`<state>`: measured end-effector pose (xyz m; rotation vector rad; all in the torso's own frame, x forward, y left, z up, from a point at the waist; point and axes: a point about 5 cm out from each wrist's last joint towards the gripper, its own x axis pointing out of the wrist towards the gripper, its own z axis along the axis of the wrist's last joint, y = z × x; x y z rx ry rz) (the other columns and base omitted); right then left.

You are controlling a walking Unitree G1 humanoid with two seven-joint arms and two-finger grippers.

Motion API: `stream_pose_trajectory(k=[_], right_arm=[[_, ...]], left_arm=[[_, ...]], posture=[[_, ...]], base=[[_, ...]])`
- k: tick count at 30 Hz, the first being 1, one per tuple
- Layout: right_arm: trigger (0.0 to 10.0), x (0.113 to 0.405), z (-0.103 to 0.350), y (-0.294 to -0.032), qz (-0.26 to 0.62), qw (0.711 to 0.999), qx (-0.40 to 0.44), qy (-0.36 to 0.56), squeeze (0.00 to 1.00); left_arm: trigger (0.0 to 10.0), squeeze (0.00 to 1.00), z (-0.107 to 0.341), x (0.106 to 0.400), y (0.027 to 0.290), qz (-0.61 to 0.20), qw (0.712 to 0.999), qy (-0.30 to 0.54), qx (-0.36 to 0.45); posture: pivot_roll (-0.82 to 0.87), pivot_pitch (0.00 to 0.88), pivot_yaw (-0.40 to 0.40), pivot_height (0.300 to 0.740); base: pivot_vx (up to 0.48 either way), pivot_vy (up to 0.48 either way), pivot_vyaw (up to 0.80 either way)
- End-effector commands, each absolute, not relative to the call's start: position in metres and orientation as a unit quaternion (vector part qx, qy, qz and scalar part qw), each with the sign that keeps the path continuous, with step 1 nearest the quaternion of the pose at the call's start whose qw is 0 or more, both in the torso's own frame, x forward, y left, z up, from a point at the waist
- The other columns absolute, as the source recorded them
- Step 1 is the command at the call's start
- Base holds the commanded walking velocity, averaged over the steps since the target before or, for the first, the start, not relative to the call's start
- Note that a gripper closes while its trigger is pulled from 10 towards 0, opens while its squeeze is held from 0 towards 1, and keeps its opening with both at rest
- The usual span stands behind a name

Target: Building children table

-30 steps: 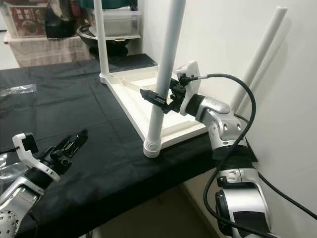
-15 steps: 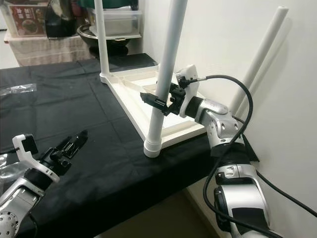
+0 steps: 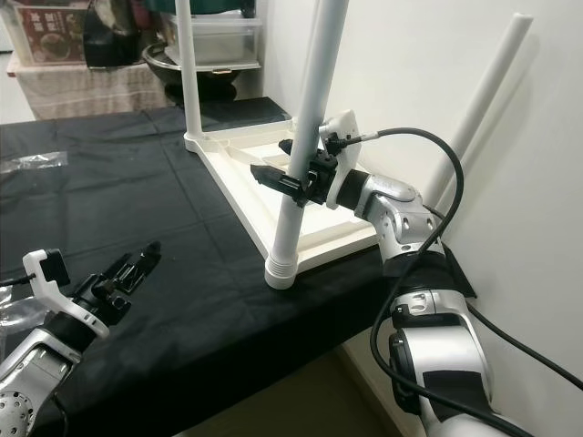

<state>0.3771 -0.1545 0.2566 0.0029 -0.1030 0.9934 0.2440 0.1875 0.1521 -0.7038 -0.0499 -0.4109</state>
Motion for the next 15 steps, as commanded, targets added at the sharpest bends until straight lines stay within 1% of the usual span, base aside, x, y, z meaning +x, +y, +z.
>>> stream_pose_trajectory(k=[1,2,3,4,5,6,7,8,9,15], right_arm=[[9.0,0.3786,0.2604,-0.1526,0.481,0.875,-0.006,-0.056,0.00],[9.0,0.3786,0.2604,-0.1526,0.481,0.875,-0.006,-0.056,0.00],[7.3,0.3789,0.2614,-0.1528,0.481,0.875,-0.005,-0.057,0.00],[6.0,0.3792,0.2620,-0.1529,0.481,0.875,-0.004,-0.059,0.00],[6.0,0.3794,0.2622,-0.1529,0.481,0.875,-0.004,-0.060,0.00],[2.1,0.3796,0.2622,-0.1530,0.481,0.874,-0.004,-0.060,0.00],[0.3,0.3798,0.2615,-0.1530,0.481,0.875,-0.004,-0.060,0.00],[0.3,0.3799,0.2611,-0.1530,0.481,0.875,-0.004,-0.060,0.00],[0.0,0.3799,0.2605,-0.1529,0.482,0.874,-0.002,-0.059,0.00],[0.0,0.3802,0.2581,-0.1537,0.479,0.876,0.000,-0.057,0.00]], left_arm=[[10.0,0.00,0.1515,0.2424,0.1847,-0.205,0.917,-0.020,-0.342],[10.0,0.00,0.1515,0.2424,0.1847,-0.205,0.917,-0.020,-0.342],[10.0,0.00,0.1515,0.2421,0.1849,-0.205,0.917,-0.020,-0.342],[10.0,0.00,0.1515,0.2419,0.1849,-0.205,0.917,-0.020,-0.342],[10.0,0.00,0.1515,0.2417,0.1849,-0.205,0.917,-0.020,-0.342],[10.0,0.00,0.1516,0.2417,0.1849,-0.206,0.917,-0.020,-0.342],[10.0,0.00,0.1516,0.2418,0.1848,-0.206,0.917,-0.020,-0.342],[10.0,0.00,0.1516,0.2419,0.1848,-0.206,0.917,-0.020,-0.342],[10.0,0.00,0.1517,0.2420,0.1849,-0.206,0.917,-0.020,-0.342],[10.0,0.00,0.1517,0.2419,0.1853,-0.205,0.917,-0.019,-0.341]], posture=[[0.06,0.000,-0.106,0.740],[0.06,0.000,-0.106,0.740],[0.06,0.000,-0.104,0.740],[0.06,0.000,-0.105,0.740],[0.06,0.000,-0.105,0.740],[0.06,0.000,-0.105,0.740],[0.06,0.000,-0.105,0.740],[0.06,0.000,-0.105,0.740],[0.07,0.000,-0.104,0.740],[0.07,0.000,-0.102,0.740]], base=[[0.000,0.000,0.00],[0.000,0.000,0.00],[0.000,0.000,0.00],[0.000,0.000,0.00],[0.000,0.000,0.00],[0.000,0.000,0.00],[0.000,0.000,0.00],[0.000,0.000,0.00],[0.000,0.000,0.00],[0.000,0.000,0.00]])
